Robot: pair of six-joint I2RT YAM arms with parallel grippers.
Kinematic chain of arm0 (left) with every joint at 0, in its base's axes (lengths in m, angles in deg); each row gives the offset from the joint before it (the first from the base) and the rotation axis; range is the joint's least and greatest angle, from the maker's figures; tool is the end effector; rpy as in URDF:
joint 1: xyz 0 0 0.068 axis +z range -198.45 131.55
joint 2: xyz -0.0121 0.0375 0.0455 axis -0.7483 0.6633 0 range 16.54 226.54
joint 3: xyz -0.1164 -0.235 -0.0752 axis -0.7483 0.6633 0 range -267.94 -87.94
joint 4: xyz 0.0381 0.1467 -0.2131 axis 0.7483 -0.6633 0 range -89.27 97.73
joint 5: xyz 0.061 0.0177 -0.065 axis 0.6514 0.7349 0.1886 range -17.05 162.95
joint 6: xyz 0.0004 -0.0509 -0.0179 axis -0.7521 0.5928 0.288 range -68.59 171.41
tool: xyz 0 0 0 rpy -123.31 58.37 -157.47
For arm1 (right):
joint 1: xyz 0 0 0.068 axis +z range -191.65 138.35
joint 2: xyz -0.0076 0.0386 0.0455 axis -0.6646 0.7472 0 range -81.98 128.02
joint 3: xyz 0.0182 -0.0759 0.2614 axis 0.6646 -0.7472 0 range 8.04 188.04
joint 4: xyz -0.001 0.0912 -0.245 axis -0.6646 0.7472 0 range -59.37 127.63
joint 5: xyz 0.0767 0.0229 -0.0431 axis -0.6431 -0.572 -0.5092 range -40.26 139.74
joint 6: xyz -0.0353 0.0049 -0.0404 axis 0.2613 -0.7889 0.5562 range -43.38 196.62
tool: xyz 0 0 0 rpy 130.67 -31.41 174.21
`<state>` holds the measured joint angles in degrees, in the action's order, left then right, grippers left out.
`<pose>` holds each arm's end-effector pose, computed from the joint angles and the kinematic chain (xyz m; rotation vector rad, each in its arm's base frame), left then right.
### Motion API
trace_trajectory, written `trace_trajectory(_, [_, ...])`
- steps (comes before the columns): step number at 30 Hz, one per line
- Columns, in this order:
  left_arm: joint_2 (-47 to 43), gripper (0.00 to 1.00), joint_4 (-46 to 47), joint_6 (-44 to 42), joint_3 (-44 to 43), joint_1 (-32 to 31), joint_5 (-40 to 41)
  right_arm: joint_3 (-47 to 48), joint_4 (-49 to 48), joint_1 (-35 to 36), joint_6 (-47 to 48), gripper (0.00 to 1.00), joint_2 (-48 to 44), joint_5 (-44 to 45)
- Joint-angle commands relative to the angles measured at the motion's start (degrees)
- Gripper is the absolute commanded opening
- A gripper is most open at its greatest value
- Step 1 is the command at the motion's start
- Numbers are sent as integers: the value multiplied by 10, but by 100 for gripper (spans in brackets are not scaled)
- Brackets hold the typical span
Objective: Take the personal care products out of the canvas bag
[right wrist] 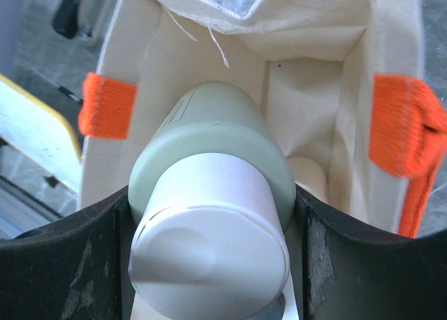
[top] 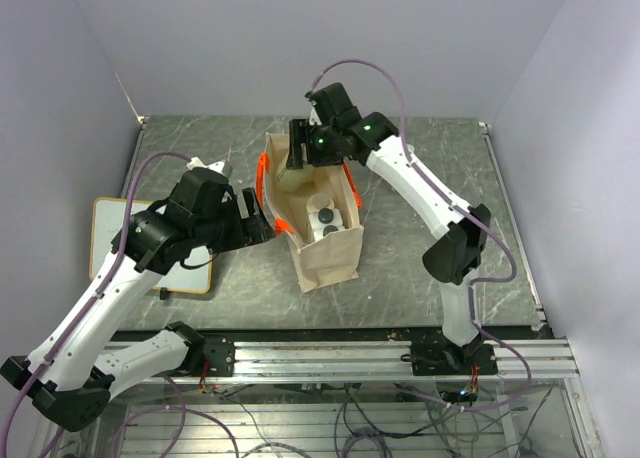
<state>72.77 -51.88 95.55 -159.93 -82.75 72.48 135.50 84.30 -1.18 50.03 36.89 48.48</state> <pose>0.1418 -0.0970 0.3813 -0.2052 2.4320 -0.6651 0.3480 0.2979 0.3630 -0.3056 2.4183 0.5789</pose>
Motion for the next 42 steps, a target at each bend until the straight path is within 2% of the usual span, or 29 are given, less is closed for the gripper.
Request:
trace_trajectory(1, [-7, 90, 25, 16, 11, 5, -12, -13, -78, -25, -44, 0, -95, -60])
trace_trajectory(9, [7, 89, 44, 13, 14, 5, -13, -133, -155, -116, -113, 0, -251, -164])
trace_trajectory(12, [19, 89, 50, 12, 6, 5, -11, -164, -153, -166, -119, 0, -305, -171])
trace_trajectory(15, [30, 89, 64, 11, 2, 5, -17, -169, -116, -193, -83, 0, -348, -122])
trace_trajectory(18, [46, 88, 77, 12, 0, 5, -25, -203, -82, -197, -25, 0, -392, -20])
trace_trajectory(22, [66, 88, 98, 15, -5, 5, -38, -306, -64, -198, 28, 0, -450, 87])
trace_trajectory(27, [98, 87, 107, 10, -20, 5, -48, -458, -90, -200, 37, 0, -509, 150])
trace_trajectory(31, [126, 87, 101, 0, -44, 5, -56, -551, -135, -201, 37, 0, -520, 173])
trace_trajectory(36, [148, 86, 93, -2, -60, 5, -65, -599, -200, -214, 53, 0, -485, 218])
trace_trajectory(42, [159, 86, 52, -22, -79, 5, -53, -616, -308, -297, 92, 0, -424, 162])
